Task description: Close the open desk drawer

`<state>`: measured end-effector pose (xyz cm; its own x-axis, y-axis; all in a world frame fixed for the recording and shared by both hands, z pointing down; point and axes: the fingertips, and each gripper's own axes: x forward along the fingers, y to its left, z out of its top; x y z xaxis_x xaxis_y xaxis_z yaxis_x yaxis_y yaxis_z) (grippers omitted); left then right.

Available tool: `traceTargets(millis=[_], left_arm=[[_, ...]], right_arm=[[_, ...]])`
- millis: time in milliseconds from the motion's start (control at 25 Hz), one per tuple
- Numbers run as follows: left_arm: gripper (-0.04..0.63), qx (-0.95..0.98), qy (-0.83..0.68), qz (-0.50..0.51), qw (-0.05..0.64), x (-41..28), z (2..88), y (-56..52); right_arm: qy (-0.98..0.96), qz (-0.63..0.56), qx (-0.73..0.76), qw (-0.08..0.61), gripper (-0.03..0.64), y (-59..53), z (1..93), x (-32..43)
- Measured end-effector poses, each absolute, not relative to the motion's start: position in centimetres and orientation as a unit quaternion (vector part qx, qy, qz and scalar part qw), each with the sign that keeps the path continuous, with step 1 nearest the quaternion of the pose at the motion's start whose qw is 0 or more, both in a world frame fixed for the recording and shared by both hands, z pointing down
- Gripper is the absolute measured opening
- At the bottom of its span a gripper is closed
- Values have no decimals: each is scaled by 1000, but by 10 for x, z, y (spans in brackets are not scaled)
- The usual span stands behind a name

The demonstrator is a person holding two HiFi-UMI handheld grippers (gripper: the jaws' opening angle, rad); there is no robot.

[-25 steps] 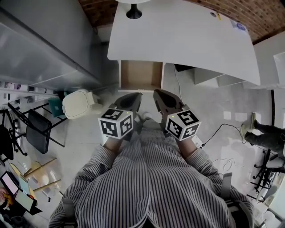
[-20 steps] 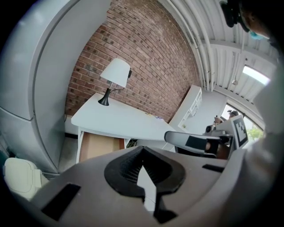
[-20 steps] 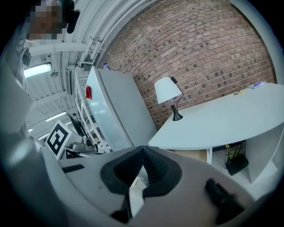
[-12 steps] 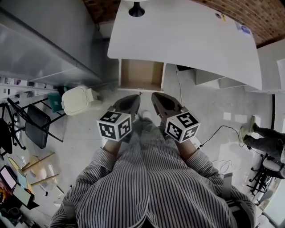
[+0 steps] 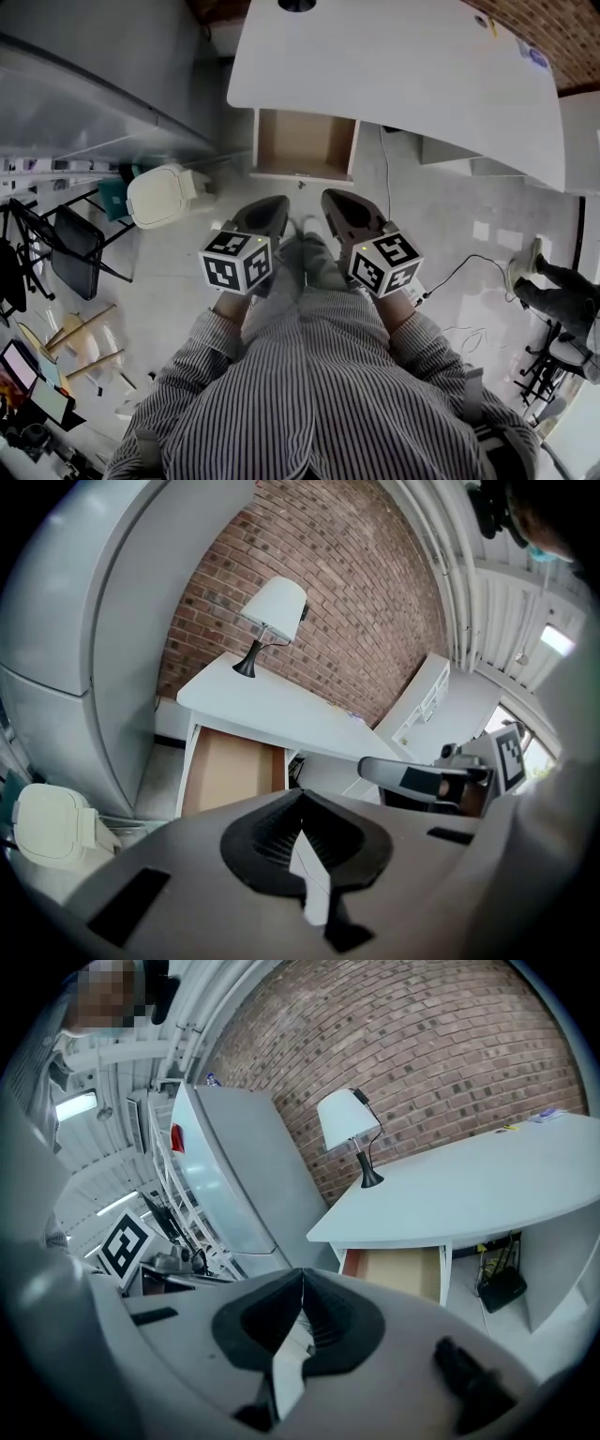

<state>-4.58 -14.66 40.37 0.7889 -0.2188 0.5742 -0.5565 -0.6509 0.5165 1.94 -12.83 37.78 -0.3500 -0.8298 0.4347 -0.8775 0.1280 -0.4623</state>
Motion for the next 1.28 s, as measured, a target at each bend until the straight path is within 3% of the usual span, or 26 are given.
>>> traceTargets(millis=[1280], left_arm=[[12, 837, -200, 323, 395, -37, 598, -173]], right_arm=[[-702, 425, 565, 85, 17, -148, 585, 8]])
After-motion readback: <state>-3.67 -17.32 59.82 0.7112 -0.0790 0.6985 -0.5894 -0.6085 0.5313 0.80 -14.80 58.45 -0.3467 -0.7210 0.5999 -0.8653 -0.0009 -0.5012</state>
